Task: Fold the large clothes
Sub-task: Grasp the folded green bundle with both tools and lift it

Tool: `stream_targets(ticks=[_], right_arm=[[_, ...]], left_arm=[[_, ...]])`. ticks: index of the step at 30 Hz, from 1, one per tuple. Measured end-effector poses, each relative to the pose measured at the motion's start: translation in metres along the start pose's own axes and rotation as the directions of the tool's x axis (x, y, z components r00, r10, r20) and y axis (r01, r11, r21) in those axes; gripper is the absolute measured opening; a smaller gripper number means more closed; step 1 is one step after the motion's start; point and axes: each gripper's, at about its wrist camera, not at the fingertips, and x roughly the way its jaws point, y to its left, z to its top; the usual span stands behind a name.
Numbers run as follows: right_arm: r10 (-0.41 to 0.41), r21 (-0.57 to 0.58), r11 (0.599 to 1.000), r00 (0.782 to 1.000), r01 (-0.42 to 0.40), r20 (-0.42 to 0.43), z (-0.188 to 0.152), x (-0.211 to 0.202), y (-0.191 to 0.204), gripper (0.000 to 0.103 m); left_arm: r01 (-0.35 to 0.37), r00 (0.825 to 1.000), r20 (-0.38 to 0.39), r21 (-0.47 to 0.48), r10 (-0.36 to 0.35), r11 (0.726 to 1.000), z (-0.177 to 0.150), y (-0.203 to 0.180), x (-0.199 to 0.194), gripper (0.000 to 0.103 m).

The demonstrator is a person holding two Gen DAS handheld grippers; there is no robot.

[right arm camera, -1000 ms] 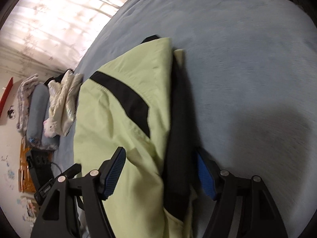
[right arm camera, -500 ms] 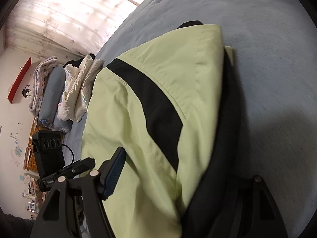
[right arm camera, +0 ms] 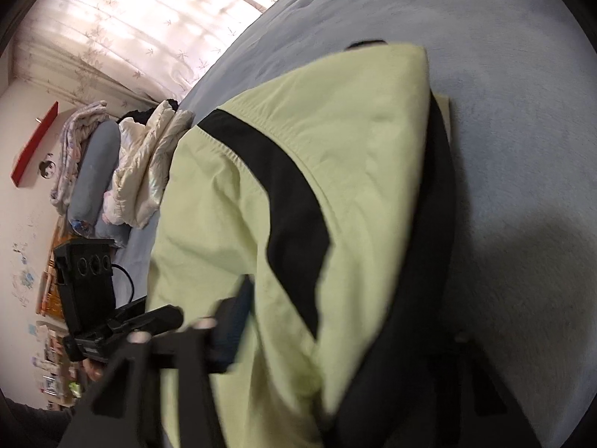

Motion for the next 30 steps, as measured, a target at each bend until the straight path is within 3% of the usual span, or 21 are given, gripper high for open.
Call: stream_targets(ticks=[10, 12, 17, 23, 30], right_arm=[[-0.038, -0.057, 0.998, 0.998, 0.041, 0.049, -0.007, -0.016, 0.03, 0.013], [-0.049, -0.085, 0.995, 0.996, 0.055, 0.069, -0.01, -0.022, 0.045, 0.012], [-0.071, -0.14, 0.987, 0.994, 0.082, 0.081, -0.023, -0.03, 0.081, 0.012], [-0.052, -0.15, 0.987, 0.997, 0.06, 0.059, -0.055, -0.033, 0.118, 0.012], [-0.006, -0.185, 0.983, 0.999, 0.015, 0.046, -0.089, -0.025, 0.18, 0.012]], left_arm=[[-0.119, 0.988, 0.101, 0.047, 0.114, 0.992, 0.001, -0.033, -0.024, 0.044], [-0.128, 0.986, 0.113, 0.043, 0.122, 0.991, 0.002, -0.036, -0.032, 0.04], [-0.173, 0.978, 0.126, 0.056, 0.165, 0.983, -0.006, -0.045, -0.059, 0.035], [-0.201, 0.974, 0.12, 0.053, 0.193, 0.978, -0.03, -0.04, -0.102, 0.034], [-0.235, 0.964, 0.135, 0.029, 0.229, 0.972, -0.067, -0.004, -0.176, 0.034]])
